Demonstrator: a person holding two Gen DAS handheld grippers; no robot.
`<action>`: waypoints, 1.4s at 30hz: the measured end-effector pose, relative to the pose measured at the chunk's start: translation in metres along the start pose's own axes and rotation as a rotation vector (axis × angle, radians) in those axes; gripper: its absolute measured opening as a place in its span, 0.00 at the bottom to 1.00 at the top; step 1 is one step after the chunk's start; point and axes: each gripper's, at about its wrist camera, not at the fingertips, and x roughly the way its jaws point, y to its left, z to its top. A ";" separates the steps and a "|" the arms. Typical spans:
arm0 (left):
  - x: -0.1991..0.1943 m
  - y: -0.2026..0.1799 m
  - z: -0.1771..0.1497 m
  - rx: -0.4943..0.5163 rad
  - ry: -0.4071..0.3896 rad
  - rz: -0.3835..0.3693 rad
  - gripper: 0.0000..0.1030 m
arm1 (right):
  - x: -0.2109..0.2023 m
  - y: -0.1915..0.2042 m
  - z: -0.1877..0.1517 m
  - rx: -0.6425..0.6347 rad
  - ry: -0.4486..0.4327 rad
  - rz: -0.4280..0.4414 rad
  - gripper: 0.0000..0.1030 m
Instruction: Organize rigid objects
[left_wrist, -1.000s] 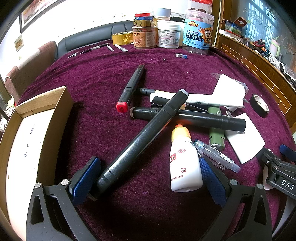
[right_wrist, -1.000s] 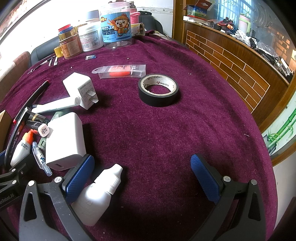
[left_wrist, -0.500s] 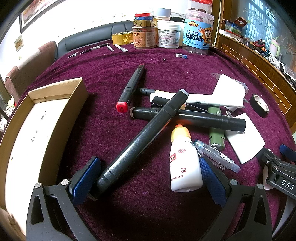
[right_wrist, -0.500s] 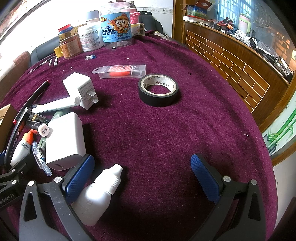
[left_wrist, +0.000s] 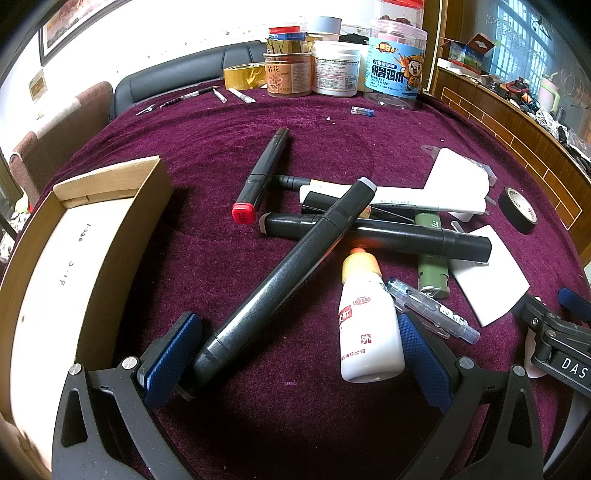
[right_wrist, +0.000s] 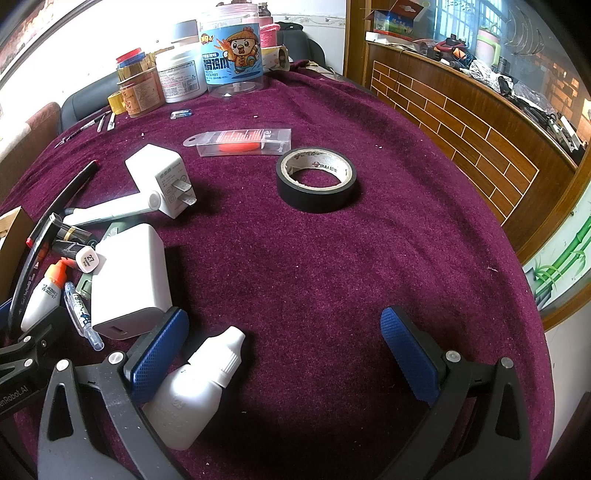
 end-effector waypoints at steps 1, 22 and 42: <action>0.000 0.000 0.000 0.000 0.000 0.000 0.99 | 0.000 0.000 0.000 0.000 0.000 0.000 1.00; 0.000 0.000 0.000 0.000 0.000 0.000 0.99 | 0.000 0.001 0.000 0.000 0.000 -0.001 1.00; 0.000 0.000 0.000 -0.014 -0.001 0.012 0.99 | 0.002 -0.003 0.001 -0.011 0.000 0.017 1.00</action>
